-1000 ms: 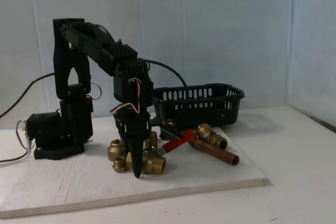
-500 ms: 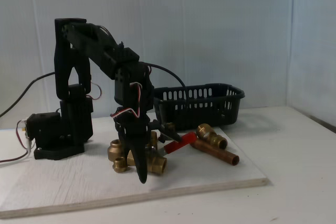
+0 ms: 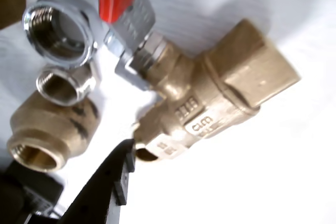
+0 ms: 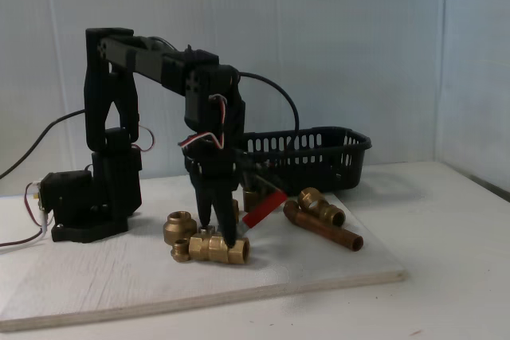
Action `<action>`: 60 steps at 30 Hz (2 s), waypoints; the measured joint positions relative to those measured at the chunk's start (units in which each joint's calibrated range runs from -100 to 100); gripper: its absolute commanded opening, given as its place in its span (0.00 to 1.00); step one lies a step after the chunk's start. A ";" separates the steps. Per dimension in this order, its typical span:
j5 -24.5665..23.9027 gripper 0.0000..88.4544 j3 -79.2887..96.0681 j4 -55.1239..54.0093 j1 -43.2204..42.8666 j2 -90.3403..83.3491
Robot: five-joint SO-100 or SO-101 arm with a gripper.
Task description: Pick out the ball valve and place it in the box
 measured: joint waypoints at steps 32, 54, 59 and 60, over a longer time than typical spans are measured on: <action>-1.34 0.48 -2.27 -0.34 -1.11 0.00; -0.10 0.48 -0.73 -0.26 -0.59 0.08; 1.50 0.48 -0.73 -0.26 -1.19 0.08; 1.81 0.48 -0.73 -0.26 -1.85 0.08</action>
